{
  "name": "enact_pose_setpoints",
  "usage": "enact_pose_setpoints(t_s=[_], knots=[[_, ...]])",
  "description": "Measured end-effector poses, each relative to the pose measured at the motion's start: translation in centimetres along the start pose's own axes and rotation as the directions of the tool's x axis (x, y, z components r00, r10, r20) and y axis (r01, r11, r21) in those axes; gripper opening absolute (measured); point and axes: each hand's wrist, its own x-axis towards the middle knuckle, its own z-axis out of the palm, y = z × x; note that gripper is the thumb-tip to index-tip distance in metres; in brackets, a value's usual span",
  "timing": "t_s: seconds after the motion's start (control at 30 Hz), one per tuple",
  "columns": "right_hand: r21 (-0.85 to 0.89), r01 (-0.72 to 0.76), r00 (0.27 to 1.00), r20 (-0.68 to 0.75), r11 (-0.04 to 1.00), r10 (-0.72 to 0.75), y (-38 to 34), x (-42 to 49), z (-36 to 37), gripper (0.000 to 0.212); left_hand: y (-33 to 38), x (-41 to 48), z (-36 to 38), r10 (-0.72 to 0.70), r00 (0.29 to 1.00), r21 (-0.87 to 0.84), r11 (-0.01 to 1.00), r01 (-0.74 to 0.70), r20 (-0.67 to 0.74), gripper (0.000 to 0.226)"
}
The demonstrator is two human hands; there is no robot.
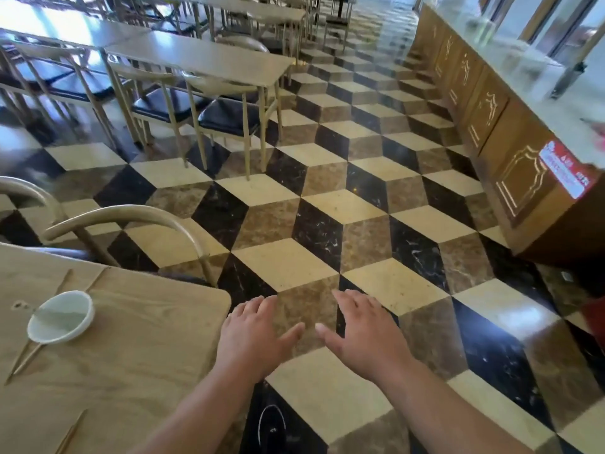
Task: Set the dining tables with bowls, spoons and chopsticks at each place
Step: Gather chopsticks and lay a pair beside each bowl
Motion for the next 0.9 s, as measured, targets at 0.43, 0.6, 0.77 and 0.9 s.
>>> enact_pose_setpoints(t_s=[0.43, 0.6, 0.77, 0.9], knots=[[-0.083, 0.128, 0.991, -0.033, 0.988, -0.131, -0.4, 31.5, -17.1, 0.085, 4.0, 29.8, -13.5, -0.112, 0.976, 0.009, 0.993, 0.115, -0.186, 0.104], [-0.121, 0.32, 0.942, -0.064, 0.94, -0.329, -2.2, 45.6, -20.3, 0.077, 2.3, 39.8, -16.9, -0.215, 0.934, -0.013, 0.975, 0.22, -0.285, 0.095], [-0.148, 0.537, 0.844, 0.082, 0.831, -0.531, -5.0, 58.9, -22.3, 0.075, -0.4, 46.8, -19.0, -0.472, 0.836, -0.116, 0.881, 0.459, -0.28, 0.095], [-0.133, 0.689, 0.722, 0.21, 0.713, -0.659, -10.4, 67.4, -25.7, 0.07, -1.9, 49.0, -22.4, -0.653, 0.696, -0.219, 0.757, 0.616, -0.299, 0.096]])
